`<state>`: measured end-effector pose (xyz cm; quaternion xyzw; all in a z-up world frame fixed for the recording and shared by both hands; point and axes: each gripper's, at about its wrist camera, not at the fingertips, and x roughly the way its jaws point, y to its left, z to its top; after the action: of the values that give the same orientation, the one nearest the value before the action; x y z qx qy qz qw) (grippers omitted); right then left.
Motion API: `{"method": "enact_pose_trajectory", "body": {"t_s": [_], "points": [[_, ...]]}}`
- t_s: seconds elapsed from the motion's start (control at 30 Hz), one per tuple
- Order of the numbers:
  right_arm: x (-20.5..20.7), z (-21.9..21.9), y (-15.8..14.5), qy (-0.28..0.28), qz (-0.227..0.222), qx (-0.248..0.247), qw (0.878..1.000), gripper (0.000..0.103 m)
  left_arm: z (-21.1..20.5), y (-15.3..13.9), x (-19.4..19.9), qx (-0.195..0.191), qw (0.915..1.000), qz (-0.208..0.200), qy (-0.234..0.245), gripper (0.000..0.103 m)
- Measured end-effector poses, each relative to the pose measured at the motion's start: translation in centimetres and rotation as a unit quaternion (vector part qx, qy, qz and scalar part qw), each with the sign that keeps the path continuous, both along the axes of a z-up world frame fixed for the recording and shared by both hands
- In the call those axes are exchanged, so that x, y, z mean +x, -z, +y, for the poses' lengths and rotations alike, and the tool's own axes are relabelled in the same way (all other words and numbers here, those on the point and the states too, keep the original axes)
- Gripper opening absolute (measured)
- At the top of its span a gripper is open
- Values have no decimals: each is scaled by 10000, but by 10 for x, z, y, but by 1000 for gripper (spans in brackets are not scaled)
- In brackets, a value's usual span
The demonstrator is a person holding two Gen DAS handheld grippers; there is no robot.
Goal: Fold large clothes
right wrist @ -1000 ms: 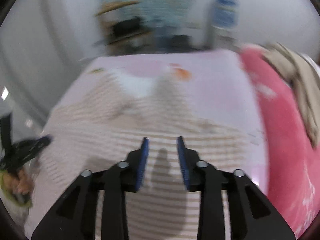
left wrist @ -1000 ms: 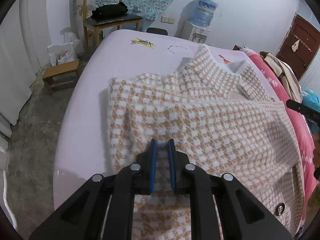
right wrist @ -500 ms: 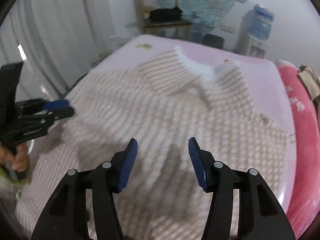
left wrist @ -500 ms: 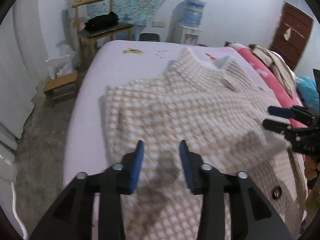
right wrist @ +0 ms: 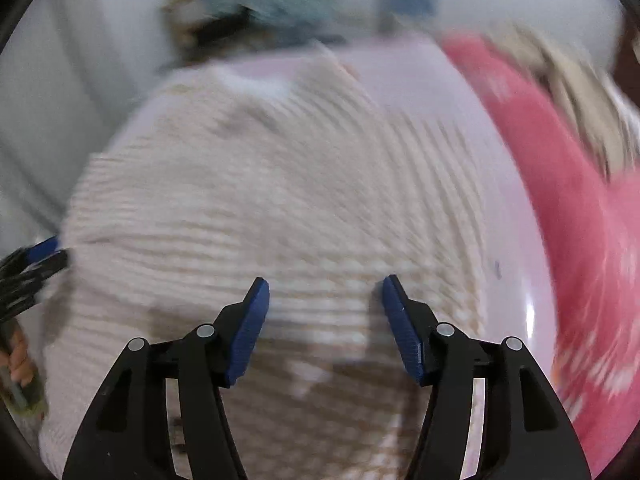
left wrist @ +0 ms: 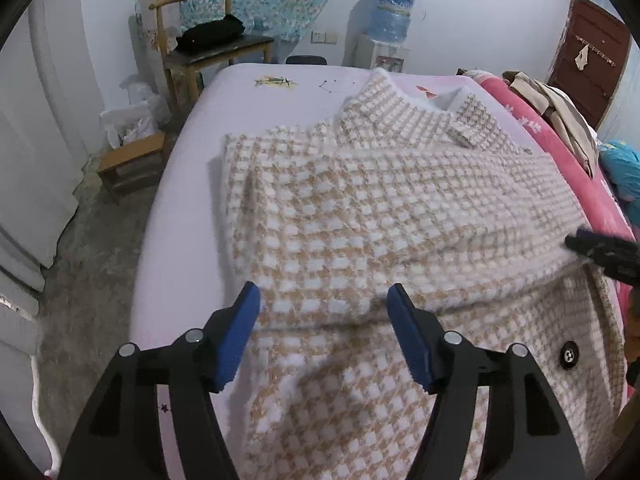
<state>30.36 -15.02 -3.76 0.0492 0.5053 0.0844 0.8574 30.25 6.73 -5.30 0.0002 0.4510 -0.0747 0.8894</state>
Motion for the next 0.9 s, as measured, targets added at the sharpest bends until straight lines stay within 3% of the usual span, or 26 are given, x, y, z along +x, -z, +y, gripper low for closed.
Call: {"method": "enact_pose_trajectory", "body": {"t_s": [0.07,0.2,0.3,0.5,0.73,0.9], "points": [[-1,-7,-6,151,16,333,9993,57,0,-1,-1,-21,10000,-13,-74,67],[-26,-15,-33,308,-173,505,9981,57,5,-16,-14,-359,9992,-3,-180,67],[-62,-16,-49,212,-296,651,9972,65,3,-30,-39,-242,9995,-164,-69,67],[-136,2,-64,-178,-294,738,9967,81,1,-39,-103,-211,9997,-96,93,80],[-206,27,-52,-315,-83,426,9986,85,-11,-17,-165,66,9993,337,178,88],[-232,33,-35,-159,101,86,9998,85,-20,5,-196,185,9978,610,194,90]]}}
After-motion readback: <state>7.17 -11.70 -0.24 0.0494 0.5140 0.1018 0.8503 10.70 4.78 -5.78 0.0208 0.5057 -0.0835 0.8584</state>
